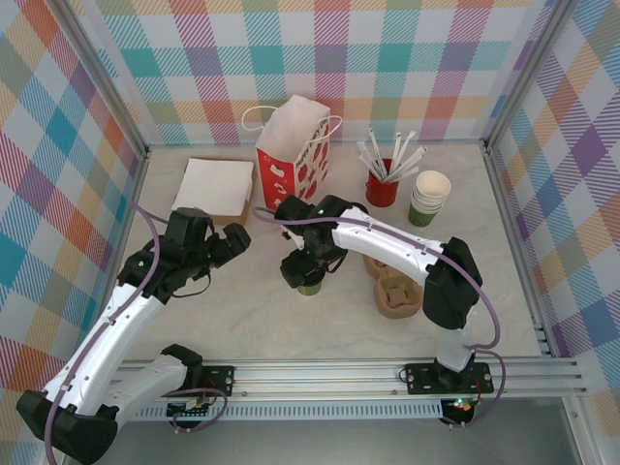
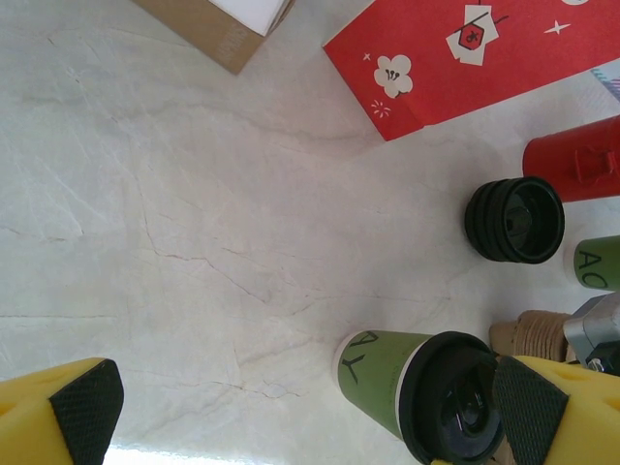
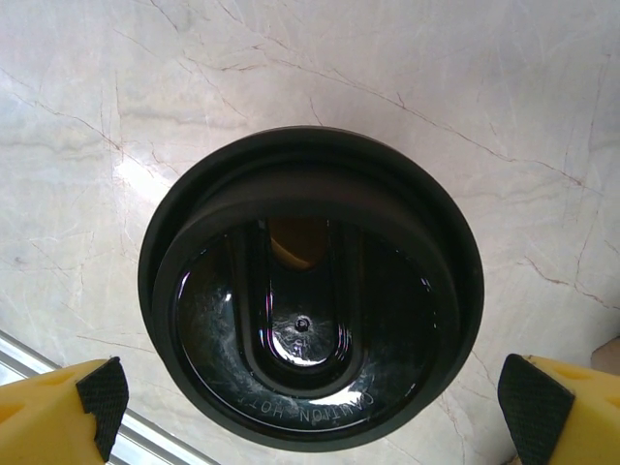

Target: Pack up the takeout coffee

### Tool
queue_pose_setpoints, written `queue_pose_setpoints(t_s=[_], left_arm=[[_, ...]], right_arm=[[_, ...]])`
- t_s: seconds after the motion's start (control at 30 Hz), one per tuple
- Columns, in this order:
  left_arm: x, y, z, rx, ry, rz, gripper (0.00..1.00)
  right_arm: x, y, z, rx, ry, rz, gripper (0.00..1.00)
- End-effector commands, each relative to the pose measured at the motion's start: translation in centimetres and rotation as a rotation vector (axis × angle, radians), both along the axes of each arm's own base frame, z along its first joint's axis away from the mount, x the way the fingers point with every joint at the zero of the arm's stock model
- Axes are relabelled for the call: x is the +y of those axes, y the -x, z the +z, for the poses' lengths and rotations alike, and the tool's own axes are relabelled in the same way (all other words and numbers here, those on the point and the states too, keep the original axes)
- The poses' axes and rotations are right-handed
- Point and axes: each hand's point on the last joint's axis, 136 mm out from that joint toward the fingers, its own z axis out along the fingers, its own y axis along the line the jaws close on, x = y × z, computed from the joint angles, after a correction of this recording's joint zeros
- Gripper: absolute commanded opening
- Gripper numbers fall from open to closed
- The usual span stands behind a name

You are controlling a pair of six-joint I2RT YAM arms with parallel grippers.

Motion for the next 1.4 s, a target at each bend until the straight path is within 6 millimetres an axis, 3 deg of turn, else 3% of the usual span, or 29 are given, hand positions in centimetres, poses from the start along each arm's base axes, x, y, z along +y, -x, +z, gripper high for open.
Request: queue_pose_setpoints(t_s=[0.0,0.67,1.13,1.37], left_arm=[[0.7,0.2,-0.4,0.014,-0.012,0.023,1.0],[0.5,0.1,-0.5,0.014,-0.006,0.02,1.0],[0.6,0.0,-0.1,0.006,-0.012,0.018,1.0],[0.5,-0.2,-0.2,0.011,-0.011,0.017,1.0]], right_arm=[[0.4,0.1,0.1,0.003,0.012,0.031,1.0],[1.6,-0.2,-1.5,0.038,0.02,0.052,1.0],[1.8,-0.1,-4.6,0.077,0.056,0.052,1.0],[1.2,0.2,-3.9,0.069,0.053,0.042,0.91]])
